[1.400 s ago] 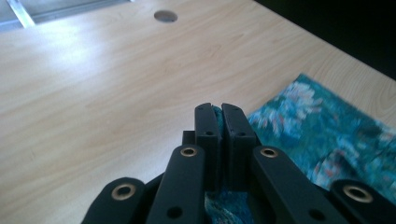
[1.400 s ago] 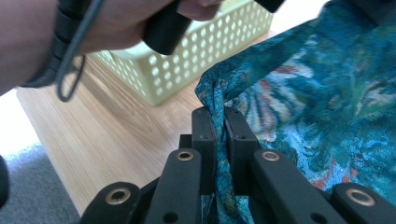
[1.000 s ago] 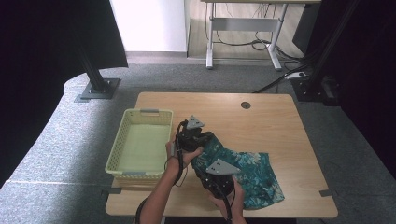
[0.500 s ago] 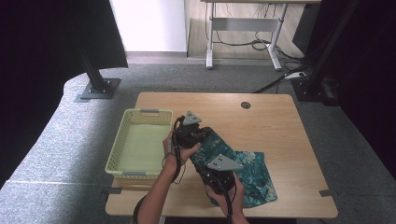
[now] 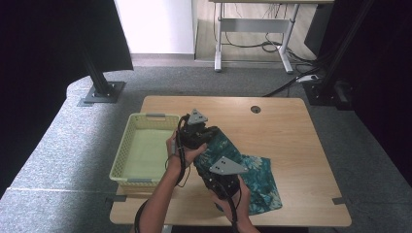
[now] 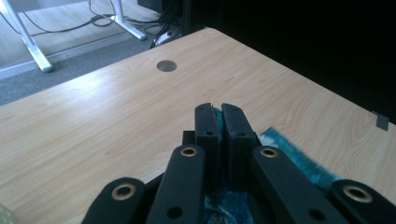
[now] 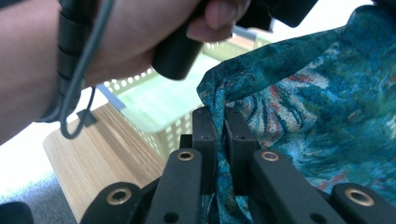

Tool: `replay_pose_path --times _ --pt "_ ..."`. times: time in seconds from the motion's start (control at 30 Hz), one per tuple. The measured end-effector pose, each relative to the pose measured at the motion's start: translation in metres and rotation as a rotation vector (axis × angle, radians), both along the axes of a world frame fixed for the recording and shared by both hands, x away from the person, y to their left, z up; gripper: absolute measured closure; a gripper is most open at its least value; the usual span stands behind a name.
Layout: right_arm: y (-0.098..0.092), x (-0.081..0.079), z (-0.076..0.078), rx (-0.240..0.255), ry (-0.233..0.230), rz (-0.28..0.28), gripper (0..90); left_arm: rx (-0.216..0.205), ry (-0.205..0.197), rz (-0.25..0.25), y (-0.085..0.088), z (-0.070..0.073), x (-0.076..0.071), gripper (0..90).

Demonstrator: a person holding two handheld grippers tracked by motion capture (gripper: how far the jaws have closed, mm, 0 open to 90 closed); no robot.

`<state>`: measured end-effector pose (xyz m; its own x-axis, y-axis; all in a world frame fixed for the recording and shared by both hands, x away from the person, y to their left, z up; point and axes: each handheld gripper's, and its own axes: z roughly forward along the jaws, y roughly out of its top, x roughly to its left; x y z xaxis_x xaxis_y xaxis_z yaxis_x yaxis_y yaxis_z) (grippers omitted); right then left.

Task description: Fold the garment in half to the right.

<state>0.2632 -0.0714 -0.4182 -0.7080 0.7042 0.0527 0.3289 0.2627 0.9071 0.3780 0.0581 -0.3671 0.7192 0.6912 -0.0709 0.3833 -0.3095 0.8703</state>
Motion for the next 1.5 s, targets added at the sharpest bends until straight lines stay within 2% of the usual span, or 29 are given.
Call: replay_pose_path --times 0.1,0.27,0.37,0.47,0.67,0.8,1.0,1.17,1.5 --pt "0.001 -0.001 -0.001 0.001 0.000 0.002 84.5 0.006 0.008 0.005 0.001 -0.005 -0.001 86.5" --pt "0.003 0.003 -0.017 -0.016 0.040 0.001 84.5 0.000 0.036 0.022 0.007 -0.020 0.003 86.5" --pt "0.003 0.007 -0.020 -0.008 0.055 0.001 84.5 -0.003 0.043 0.032 0.011 -0.022 0.006 86.5" --pt "0.007 0.008 -0.015 0.003 0.055 0.013 84.5 -0.008 0.033 0.035 0.016 -0.015 0.006 86.5" --pt "0.020 0.004 0.008 0.025 0.010 0.043 84.6 -0.029 -0.018 0.056 0.031 0.010 -0.003 86.4" --pt "0.023 0.001 0.016 0.038 -0.004 0.052 84.5 -0.021 -0.032 0.056 0.035 0.015 -0.009 86.3" --pt "0.018 0.002 0.009 0.049 0.023 0.059 84.3 -0.024 -0.001 0.058 0.030 0.001 -0.004 86.3" --pt "0.005 0.007 -0.007 0.054 0.067 0.039 84.1 -0.011 0.027 0.053 0.018 -0.016 0.002 86.3" --pt "-0.023 0.005 -0.020 0.061 0.095 0.007 83.8 0.015 0.041 0.060 -0.008 -0.036 0.007 85.8"
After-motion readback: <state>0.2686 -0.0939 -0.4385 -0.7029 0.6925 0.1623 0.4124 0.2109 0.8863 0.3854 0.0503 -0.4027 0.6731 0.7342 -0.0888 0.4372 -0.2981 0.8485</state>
